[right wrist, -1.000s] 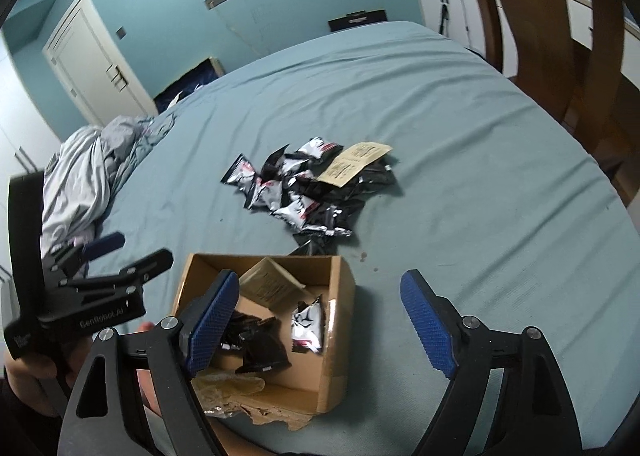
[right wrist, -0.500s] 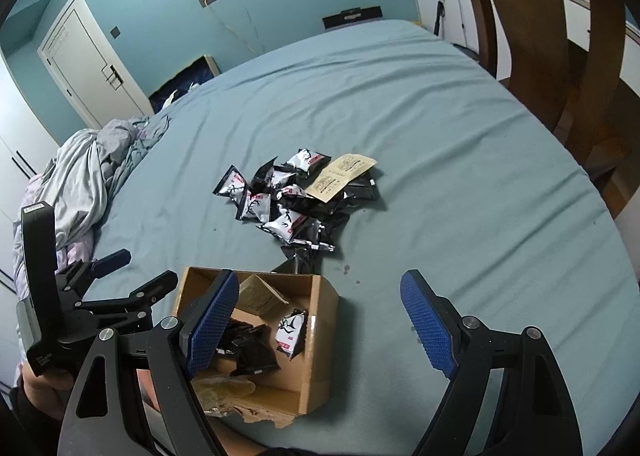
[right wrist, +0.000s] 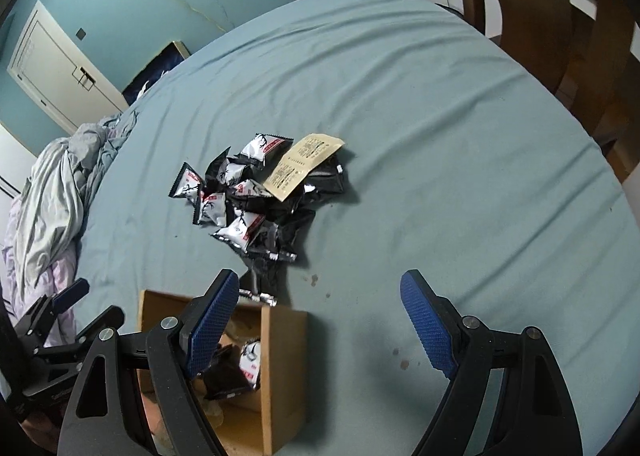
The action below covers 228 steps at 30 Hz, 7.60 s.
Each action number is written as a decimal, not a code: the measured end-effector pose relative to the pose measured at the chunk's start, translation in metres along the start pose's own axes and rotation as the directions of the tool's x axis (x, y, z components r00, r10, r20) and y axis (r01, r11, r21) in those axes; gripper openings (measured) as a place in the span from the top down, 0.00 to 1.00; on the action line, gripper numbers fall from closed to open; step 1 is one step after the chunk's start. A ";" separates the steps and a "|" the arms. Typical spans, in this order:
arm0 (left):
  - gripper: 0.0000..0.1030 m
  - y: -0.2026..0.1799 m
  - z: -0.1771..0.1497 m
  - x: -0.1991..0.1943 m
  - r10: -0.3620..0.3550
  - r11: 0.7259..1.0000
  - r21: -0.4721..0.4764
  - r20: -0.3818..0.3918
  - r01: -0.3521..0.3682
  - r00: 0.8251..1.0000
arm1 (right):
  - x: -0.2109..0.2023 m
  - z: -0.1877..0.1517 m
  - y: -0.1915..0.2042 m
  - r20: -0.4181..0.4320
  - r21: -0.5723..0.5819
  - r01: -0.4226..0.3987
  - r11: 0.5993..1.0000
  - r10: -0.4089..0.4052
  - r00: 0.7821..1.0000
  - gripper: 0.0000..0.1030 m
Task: Organize snacks
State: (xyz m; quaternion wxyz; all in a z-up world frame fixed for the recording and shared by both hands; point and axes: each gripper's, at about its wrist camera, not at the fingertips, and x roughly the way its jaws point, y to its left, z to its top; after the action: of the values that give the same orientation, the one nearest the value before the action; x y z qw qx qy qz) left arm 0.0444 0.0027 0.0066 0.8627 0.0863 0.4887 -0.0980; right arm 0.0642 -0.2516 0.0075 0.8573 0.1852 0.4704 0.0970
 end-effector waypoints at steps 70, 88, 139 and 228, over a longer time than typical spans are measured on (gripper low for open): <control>0.12 -0.013 0.128 0.186 0.047 0.989 0.145 -0.127 -0.028 0.991 | -0.013 -0.038 -0.028 -0.039 0.154 -0.097 0.983 0.104 0.994 0.70; 0.78 0.020 0.101 0.104 -0.173 0.985 -0.017 -0.100 0.172 0.980 | 0.001 -0.035 -0.011 -0.004 0.133 0.033 0.991 -0.033 0.999 0.70; 0.12 0.011 0.001 -0.003 0.093 0.987 0.117 0.107 -0.106 0.990 | -0.027 -0.053 0.027 0.060 -0.113 -0.181 0.977 0.189 0.980 0.28; 0.11 0.044 0.042 0.060 0.091 0.995 -0.045 -0.057 -0.094 0.994 | 0.173 0.044 0.057 -0.489 -0.247 -0.038 0.968 -0.091 0.867 0.28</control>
State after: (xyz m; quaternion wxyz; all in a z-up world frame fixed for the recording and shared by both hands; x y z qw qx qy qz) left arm 0.1205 0.0302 -0.0219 0.8544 0.0910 0.5096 -0.0438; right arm 0.1947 -0.1500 -0.0813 0.7249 0.0386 0.6616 0.1878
